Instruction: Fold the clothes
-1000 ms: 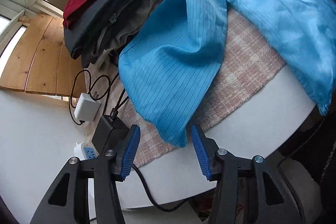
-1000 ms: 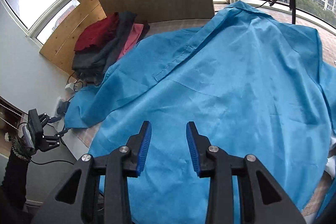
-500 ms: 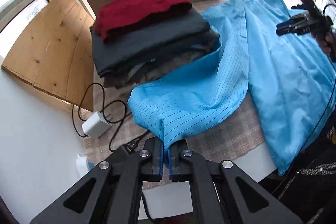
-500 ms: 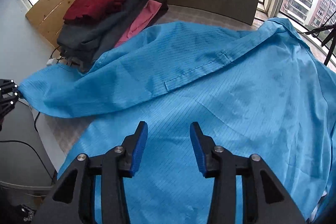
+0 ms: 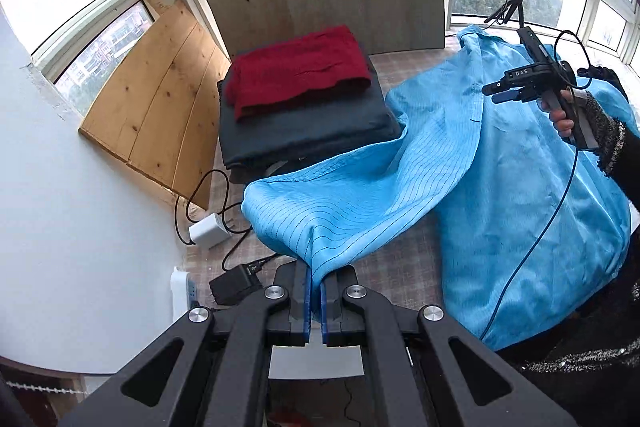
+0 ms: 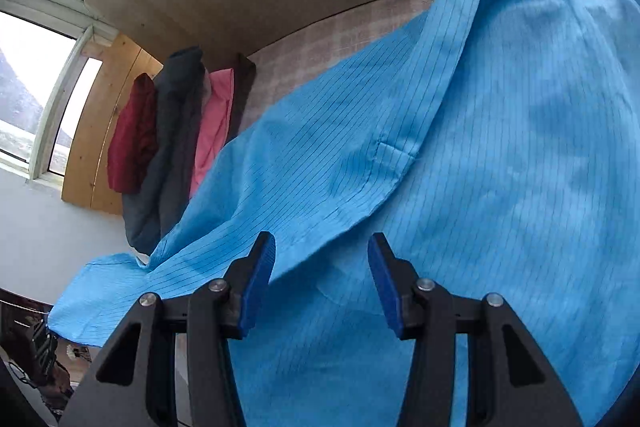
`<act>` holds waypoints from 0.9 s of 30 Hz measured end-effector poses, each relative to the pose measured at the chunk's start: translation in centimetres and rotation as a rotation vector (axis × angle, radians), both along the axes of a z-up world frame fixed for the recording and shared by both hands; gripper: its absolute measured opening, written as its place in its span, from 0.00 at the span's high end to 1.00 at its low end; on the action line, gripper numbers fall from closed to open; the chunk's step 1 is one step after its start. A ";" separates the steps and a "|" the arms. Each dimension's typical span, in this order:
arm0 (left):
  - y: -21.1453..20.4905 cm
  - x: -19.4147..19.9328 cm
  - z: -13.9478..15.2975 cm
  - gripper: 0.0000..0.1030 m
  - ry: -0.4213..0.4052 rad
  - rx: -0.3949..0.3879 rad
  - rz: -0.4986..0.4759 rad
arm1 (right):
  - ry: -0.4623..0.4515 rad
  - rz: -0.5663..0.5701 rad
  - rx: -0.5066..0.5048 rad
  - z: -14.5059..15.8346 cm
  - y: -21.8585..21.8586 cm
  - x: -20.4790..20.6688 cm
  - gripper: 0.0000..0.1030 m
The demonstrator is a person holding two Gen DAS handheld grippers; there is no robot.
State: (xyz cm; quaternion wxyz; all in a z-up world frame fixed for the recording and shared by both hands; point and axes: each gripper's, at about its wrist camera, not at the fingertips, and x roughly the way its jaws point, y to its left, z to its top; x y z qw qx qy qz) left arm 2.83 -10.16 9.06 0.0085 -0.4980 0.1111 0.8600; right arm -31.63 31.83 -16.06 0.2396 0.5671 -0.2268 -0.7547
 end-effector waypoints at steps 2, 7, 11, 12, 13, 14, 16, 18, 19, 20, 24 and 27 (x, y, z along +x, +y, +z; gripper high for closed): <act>0.8 0.4 -0.3 0.98 -0.012 -0.002 0.024 | -0.016 0.012 0.003 -0.1 0.5 -0.8 0.52; 0.8 1.0 0.6 0.98 -0.021 -0.011 0.088 | -0.018 -0.001 0.080 -1.2 0.0 -3.4 0.52; 0.0 1.1 2.2 0.98 0.000 0.005 0.141 | -0.050 0.005 0.110 -2.1 -0.7 -5.1 0.52; 0.0 1.2 2.6 0.98 0.007 0.007 0.143 | -0.049 0.010 0.102 -2.2 -0.9 -5.3 0.52; 0.3 1.3 2.9 0.98 0.010 0.006 0.135 | -0.038 0.016 0.088 -2.2 -1.0 -5.4 0.52; 0.8 1.4 3.2 0.98 0.011 0.002 0.120 | -0.024 0.024 0.068 -2.1 -1.2 -5.6 0.54; 1.9 1.8 3.5 0.98 0.009 -0.007 0.091 | 0.003 0.048 0.059 -1.5 -1.4 -6.2 0.98; 3.4 2.4 3.3 0.98 -0.004 -0.013 0.069 | 0.043 0.060 0.066 -0.1 -1.1 -6.9 0.98; 4.2 3.0 2.9 0.98 -0.015 -0.007 0.059 | 0.070 0.066 0.082 0.9 -0.5 -7.3 0.98; 5.2 3.7 2.2 0.98 -0.027 0.000 0.050 | 0.097 0.073 0.097 1.9 0.0 -7.6 0.98; 10.5 6.8 -2.6 0.98 -0.120 0.053 -0.012 | 0.167 0.097 0.153 5.1 3.3 -8.0 0.98; 15.4 8.8 -9.5 0.98 -0.242 0.106 -0.077 | 0.181 0.119 0.237 4.8 5.4 -7.2 0.98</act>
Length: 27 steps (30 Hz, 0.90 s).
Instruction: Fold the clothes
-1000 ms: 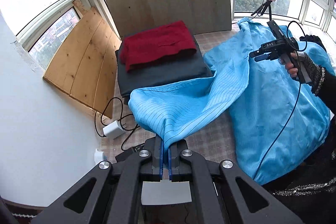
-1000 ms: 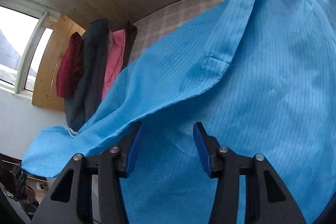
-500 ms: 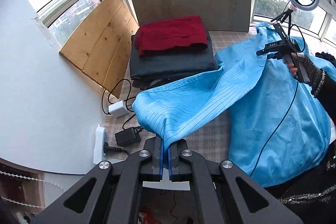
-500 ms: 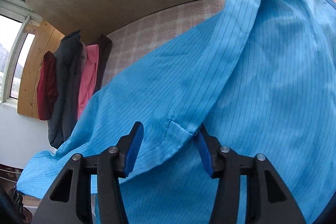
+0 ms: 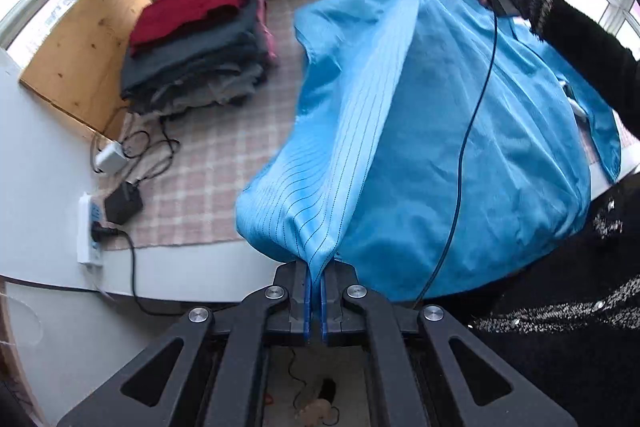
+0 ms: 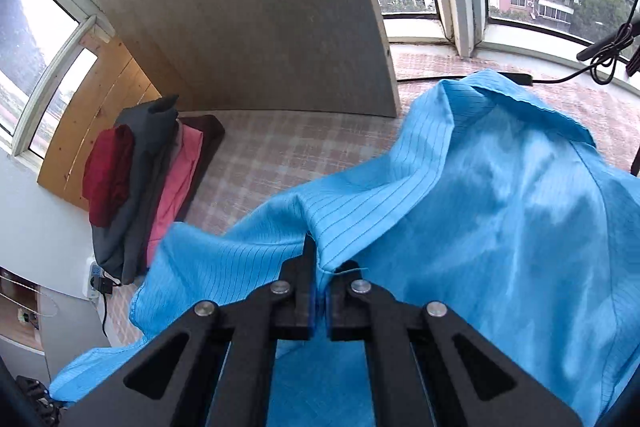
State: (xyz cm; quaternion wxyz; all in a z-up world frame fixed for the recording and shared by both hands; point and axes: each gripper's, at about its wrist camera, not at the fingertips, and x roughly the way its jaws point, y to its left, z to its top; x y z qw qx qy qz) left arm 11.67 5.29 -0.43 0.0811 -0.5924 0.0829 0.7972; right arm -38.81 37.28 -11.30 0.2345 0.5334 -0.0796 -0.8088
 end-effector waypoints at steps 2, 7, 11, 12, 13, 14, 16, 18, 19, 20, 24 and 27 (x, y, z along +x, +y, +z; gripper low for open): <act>2.8 1.2 -4.7 0.94 -0.091 0.031 -0.027 | -0.034 0.002 0.022 -2.0 1.0 0.4 0.98; 5.4 4.8 -7.9 0.84 -0.161 0.071 -0.025 | -0.186 0.086 0.129 -6.9 1.1 2.0 0.93; 1.4 7.1 -4.3 0.71 -0.051 0.142 0.136 | -0.081 0.145 0.261 -4.3 1.2 4.3 0.76; 0.0 7.5 -3.4 0.66 -0.012 0.145 0.181 | -0.034 0.154 0.307 -3.3 1.2 4.7 0.72; -1.1 7.7 -2.9 0.64 0.020 0.136 0.224 | 0.025 0.158 0.364 -2.3 0.8 5.1 0.72; -2.2 7.6 -2.9 0.64 0.039 0.124 0.265 | 0.086 0.165 0.402 -1.3 0.2 5.5 0.72; -4.2 7.0 -3.7 0.64 0.053 0.129 0.336 | 0.142 0.228 0.369 0.2 -1.7 6.6 0.72; -5.0 6.6 -5.4 0.64 0.045 0.167 0.381 | 0.107 0.330 0.284 0.5 -4.2 8.1 0.71; -4.8 6.3 -6.3 0.64 0.040 0.173 0.392 | 0.091 0.380 0.255 0.3 -5.7 9.3 0.71; -4.6 6.0 -7.2 0.64 0.036 0.179 0.402 | 0.083 0.429 0.232 0.2 -7.3 10.6 0.71; -3.2 4.9 -8.7 0.64 0.018 0.270 0.396 | 0.024 0.656 0.140 -0.8 -13.6 17.5 0.71; -1.3 5.7 -9.3 0.63 0.011 0.305 0.398 | 0.025 0.805 0.132 -0.8 -16.8 23.3 0.71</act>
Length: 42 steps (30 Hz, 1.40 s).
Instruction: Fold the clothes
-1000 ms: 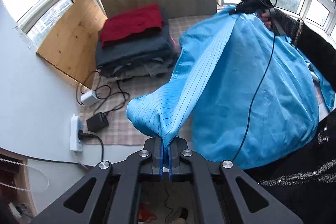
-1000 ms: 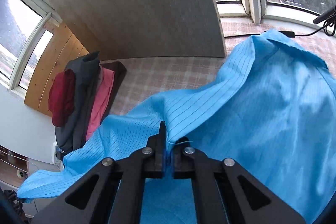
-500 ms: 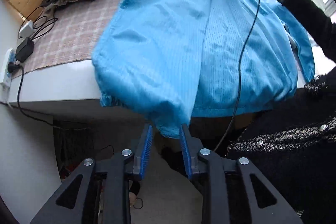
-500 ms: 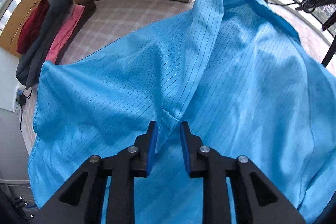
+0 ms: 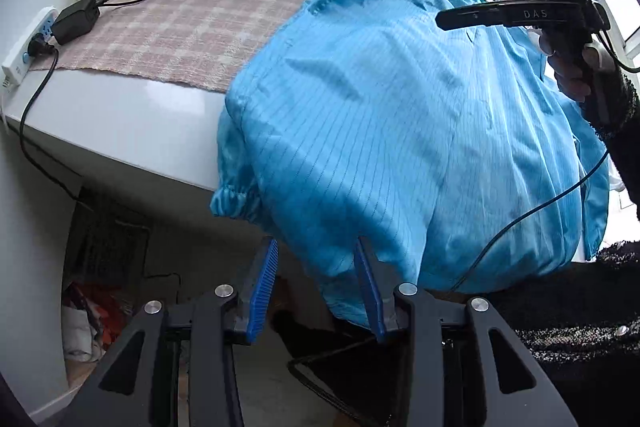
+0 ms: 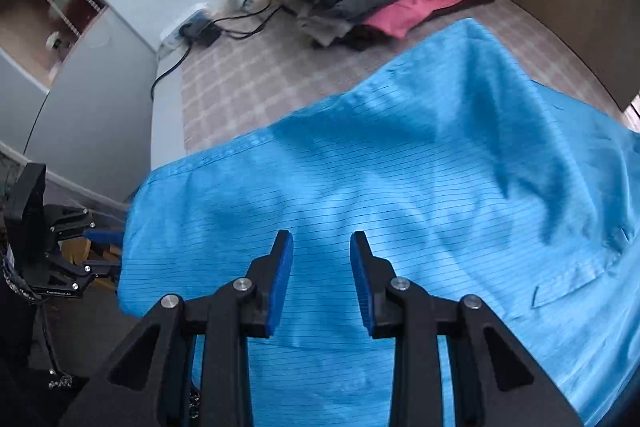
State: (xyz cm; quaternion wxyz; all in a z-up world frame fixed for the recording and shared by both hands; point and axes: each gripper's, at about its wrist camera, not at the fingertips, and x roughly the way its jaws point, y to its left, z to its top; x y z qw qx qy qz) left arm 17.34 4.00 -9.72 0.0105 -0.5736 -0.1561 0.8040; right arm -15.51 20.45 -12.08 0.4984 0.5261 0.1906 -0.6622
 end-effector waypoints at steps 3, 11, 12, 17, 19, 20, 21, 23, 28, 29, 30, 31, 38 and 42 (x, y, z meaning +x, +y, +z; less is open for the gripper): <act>1.5 0.6 -0.4 0.65 0.058 0.191 0.053 | -0.034 0.119 -0.071 0.2 -2.6 4.5 0.71; 2.1 4.0 1.8 0.60 0.078 0.071 0.091 | 0.025 0.259 0.107 -5.0 -7.1 9.5 0.71; 0.9 4.4 1.7 0.60 0.072 0.057 0.136 | 0.034 0.257 0.125 -5.3 -6.9 9.4 0.71; -1.4 2.1 -1.2 0.60 0.063 0.102 0.204 | 0.073 0.225 0.177 -5.6 -5.7 8.2 0.72; -1.0 0.8 -1.9 0.64 0.068 0.151 0.194 | 0.075 0.212 0.183 -5.7 -5.3 7.9 0.72; -0.8 0.4 -2.0 0.77 0.070 0.178 0.188 | 0.073 0.202 0.185 -5.7 -5.1 7.8 0.72; -0.4 0.2 -1.9 1.00 0.078 0.197 0.181 | 0.077 0.190 0.185 -5.8 -4.9 7.7 0.72; 0.4 0.6 -0.2 0.99 0.130 0.203 0.168 | 0.081 0.176 0.180 -5.9 -4.4 7.4 0.72; 2.7 3.3 6.5 0.98 0.236 0.143 0.146 | 0.082 0.167 0.173 -5.9 -3.9 7.2 0.72; 3.1 3.9 7.2 0.94 0.236 0.099 0.141 | 0.090 0.171 0.175 -5.9 -3.9 7.3 0.72; 3.3 4.2 7.1 0.91 0.210 0.013 0.138 | 0.102 0.176 0.179 -5.8 -3.9 7.4 0.72; 3.4 4.4 6.7 0.87 0.170 -0.091 0.137 | 0.114 0.181 0.184 -5.8 -3.9 7.6 0.72; -1.5 2.6 4.1 0.76 0.069 -0.184 0.254 | 0.106 0.189 0.189 -5.5 -3.5 7.3 0.71; -1.6 -1.7 4.5 0.55 0.112 -0.319 0.167 | 0.033 0.148 0.128 -3.9 -2.1 5.3 0.71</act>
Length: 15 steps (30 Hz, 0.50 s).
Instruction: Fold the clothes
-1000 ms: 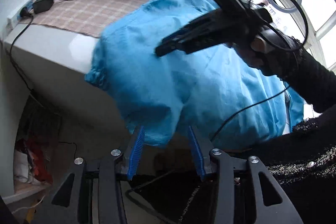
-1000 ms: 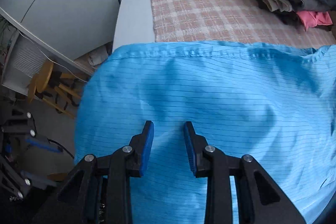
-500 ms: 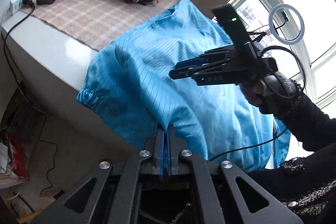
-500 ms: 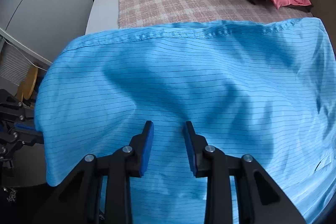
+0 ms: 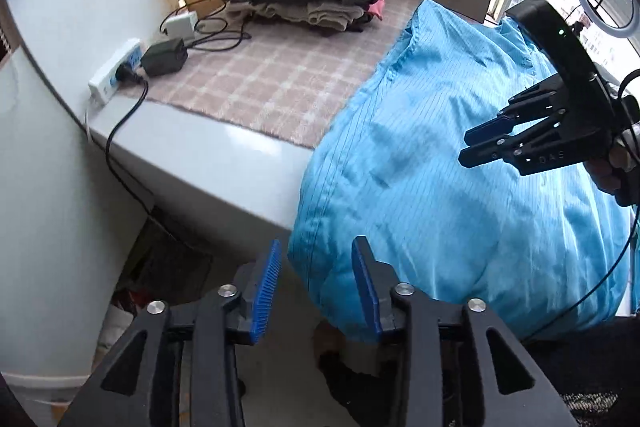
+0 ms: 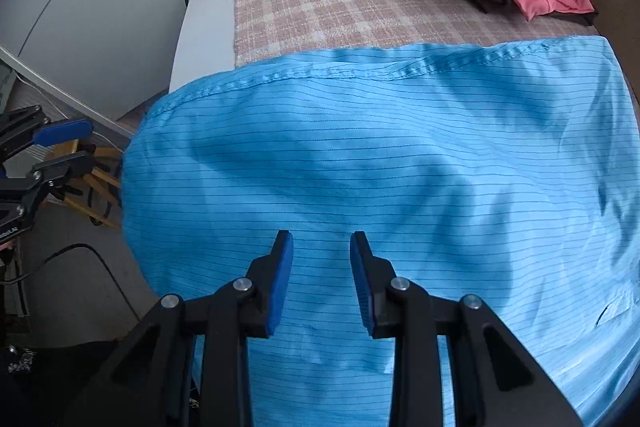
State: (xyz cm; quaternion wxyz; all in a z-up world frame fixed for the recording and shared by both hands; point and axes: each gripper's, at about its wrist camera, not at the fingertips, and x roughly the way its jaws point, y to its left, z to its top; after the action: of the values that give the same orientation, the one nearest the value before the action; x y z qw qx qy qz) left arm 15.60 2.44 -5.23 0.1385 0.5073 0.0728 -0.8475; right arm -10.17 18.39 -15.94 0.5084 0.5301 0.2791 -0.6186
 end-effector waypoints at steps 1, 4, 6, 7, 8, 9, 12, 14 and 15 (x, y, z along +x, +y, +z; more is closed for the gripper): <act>-0.1 -1.2 -0.2 0.54 -0.005 -0.020 -0.017 | 0.003 -0.036 -0.031 0.9 0.7 -1.2 0.72; -0.1 -4.1 -1.2 0.54 -0.043 -0.089 -0.073 | 0.048 -0.195 -0.119 4.0 3.1 -6.5 0.72; 0.7 -5.2 -2.4 0.58 -0.089 -0.064 -0.147 | 0.072 -0.321 -0.154 5.2 4.3 -11.4 0.72; 1.2 -5.3 -3.1 0.59 -0.121 -0.029 -0.199 | 0.083 -0.386 -0.167 5.7 4.8 -14.0 0.72; 1.7 -5.0 -3.6 0.60 -0.151 -0.017 -0.237 | 0.093 -0.445 -0.174 6.0 5.2 -16.5 0.72; 2.2 -4.6 -3.9 0.62 -0.176 -0.026 -0.263 | 0.102 -0.499 -0.172 6.1 5.4 -18.8 0.72; 3.1 -3.3 -4.1 0.63 -0.229 -0.035 -0.321 | 0.109 -0.565 -0.179 6.0 4.9 -23.2 0.72; 2.0 -3.0 -3.3 0.63 -0.207 0.009 -0.289 | 0.068 -0.533 -0.184 4.9 3.3 -23.3 0.72; 1.4 -2.9 -3.0 0.63 -0.196 0.032 -0.271 | 0.040 -0.509 -0.180 4.1 2.4 -22.9 0.72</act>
State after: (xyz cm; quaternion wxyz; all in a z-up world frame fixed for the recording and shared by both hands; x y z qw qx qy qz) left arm 12.73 3.80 -8.24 0.0212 0.5948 0.0033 -0.8036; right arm -33.08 20.75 -11.87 0.3761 0.5235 0.0908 -0.7591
